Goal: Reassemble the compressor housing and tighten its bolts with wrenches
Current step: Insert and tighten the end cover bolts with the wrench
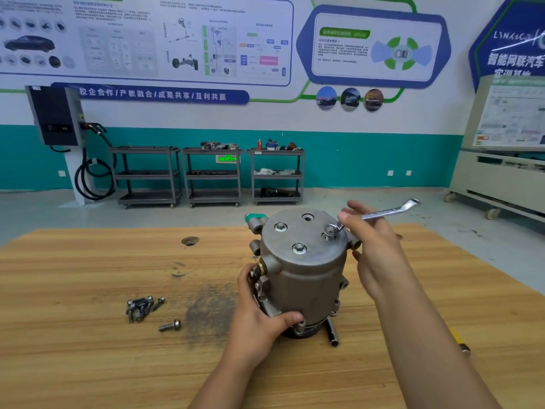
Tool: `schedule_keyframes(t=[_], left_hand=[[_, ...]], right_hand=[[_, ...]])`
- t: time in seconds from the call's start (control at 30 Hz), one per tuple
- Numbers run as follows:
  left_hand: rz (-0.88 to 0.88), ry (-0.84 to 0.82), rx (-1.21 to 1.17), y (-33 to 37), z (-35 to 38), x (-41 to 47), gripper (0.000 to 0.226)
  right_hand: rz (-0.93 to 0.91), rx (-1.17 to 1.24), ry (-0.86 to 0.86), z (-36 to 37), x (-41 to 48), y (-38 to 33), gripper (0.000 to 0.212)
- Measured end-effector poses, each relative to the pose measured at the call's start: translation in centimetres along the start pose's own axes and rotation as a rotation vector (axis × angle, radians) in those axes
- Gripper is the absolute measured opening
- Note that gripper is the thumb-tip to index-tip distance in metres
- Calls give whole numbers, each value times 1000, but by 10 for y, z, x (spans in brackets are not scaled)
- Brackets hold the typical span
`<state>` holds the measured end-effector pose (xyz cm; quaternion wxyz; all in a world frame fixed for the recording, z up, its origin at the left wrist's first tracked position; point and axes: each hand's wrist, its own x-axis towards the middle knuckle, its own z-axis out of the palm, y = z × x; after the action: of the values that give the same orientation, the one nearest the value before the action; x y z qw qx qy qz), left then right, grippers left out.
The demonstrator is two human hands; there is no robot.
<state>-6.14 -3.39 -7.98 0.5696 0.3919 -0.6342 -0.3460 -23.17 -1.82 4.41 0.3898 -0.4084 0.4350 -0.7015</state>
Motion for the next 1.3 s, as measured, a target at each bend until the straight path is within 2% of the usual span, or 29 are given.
schedule_keyframes(t=[0.1, 0.17, 0.23, 0.33, 0.43, 0.6, 0.7, 0.77, 0.87, 0.93, 1.0, 1.07, 1.13, 1.17, 1.23, 1.3], left_hand=[[-2, 12, 15, 0, 1, 0, 100], [-2, 16, 23, -1, 1, 0, 100], [-8, 22, 27, -2, 0, 0, 101], [-17, 28, 30, -4, -2, 1, 109], [-18, 28, 37, -6, -4, 1, 111], [-29, 21, 24, -5, -5, 1, 111], [-7, 23, 8, -4, -5, 1, 99], [2, 33, 9, -3, -4, 0, 90], [-6, 29, 15, 1, -5, 0, 93], [-11, 22, 25, 2, -5, 0, 97], [-12, 11, 23, 0, -5, 0, 94], [-3, 7, 28, -1, -5, 0, 92], [-3, 6, 21, 0, -5, 1, 93], [-4, 6, 18, 1, -5, 1, 93], [-3, 7, 17, 2, -5, 0, 94], [7, 7, 14, 2, -4, 0, 92]], right_hand=[[-195, 208, 107, 9, -18, 11, 15], [-309, 245, 129, 13, -30, 18, 14], [-431, 90, 136, 14, -41, 26, 19], [-675, -272, 155, 11, -52, 35, 18], [-954, -629, 87, 6, -51, 36, 25], [-1045, -753, -68, 6, -39, 16, 26], [-1070, -872, -170, 10, -28, 4, 24], [-1052, -948, -202, 14, -22, -3, 22], [-908, -939, -163, 25, -16, -10, 13], [-781, -969, -104, 33, -8, -10, 6], [-620, -1020, -64, 38, 0, -12, 12], [-456, -1046, -32, 39, 9, -14, 7], [-294, -1039, -26, 33, 15, -11, 17], [-208, -961, -31, 29, 16, -10, 21], [-86, -647, -27, 22, 14, -8, 22], [-47, -343, 18, 15, 6, -2, 35]])
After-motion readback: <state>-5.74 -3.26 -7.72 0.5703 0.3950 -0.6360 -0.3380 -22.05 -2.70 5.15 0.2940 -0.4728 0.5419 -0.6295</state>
